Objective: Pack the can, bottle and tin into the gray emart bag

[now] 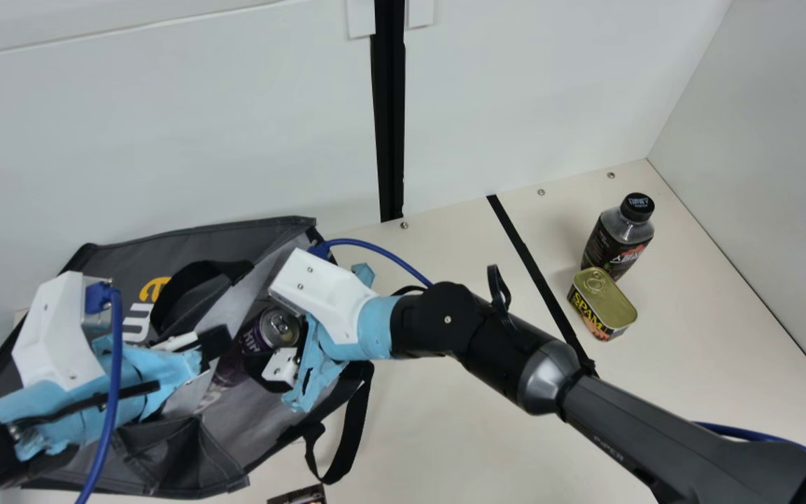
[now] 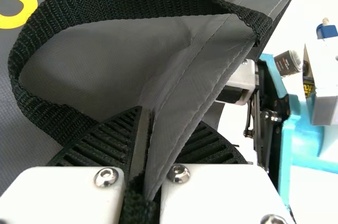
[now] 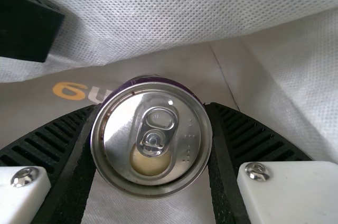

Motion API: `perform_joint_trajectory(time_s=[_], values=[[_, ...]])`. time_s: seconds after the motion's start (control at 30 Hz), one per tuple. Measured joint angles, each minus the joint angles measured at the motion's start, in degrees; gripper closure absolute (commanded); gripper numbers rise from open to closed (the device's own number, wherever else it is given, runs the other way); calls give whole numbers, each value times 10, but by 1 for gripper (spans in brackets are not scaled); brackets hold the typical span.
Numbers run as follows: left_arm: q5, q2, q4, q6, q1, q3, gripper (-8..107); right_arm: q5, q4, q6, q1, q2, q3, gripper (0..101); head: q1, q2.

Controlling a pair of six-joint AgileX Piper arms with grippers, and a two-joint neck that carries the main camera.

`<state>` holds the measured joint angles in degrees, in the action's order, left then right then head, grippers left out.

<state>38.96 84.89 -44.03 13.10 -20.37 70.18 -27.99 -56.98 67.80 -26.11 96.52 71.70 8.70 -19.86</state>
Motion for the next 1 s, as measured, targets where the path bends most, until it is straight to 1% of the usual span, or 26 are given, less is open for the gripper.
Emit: perform_joint_trajectory(time_s=[0.37,0.53,0.77,1.0], values=[[0,0,0,0,0,0,89,-7,2,3,6,3,5,50,0,0],[0,0,0,0,0,0,89,-14,7,3,11,-3,1,34,0,-1],[0,0,0,0,0,0,89,-16,15,-1,15,-15,-7,10,0,0],[0,0,0,0,0,0,89,-15,27,-13,17,-32,-14,10,0,-1]])
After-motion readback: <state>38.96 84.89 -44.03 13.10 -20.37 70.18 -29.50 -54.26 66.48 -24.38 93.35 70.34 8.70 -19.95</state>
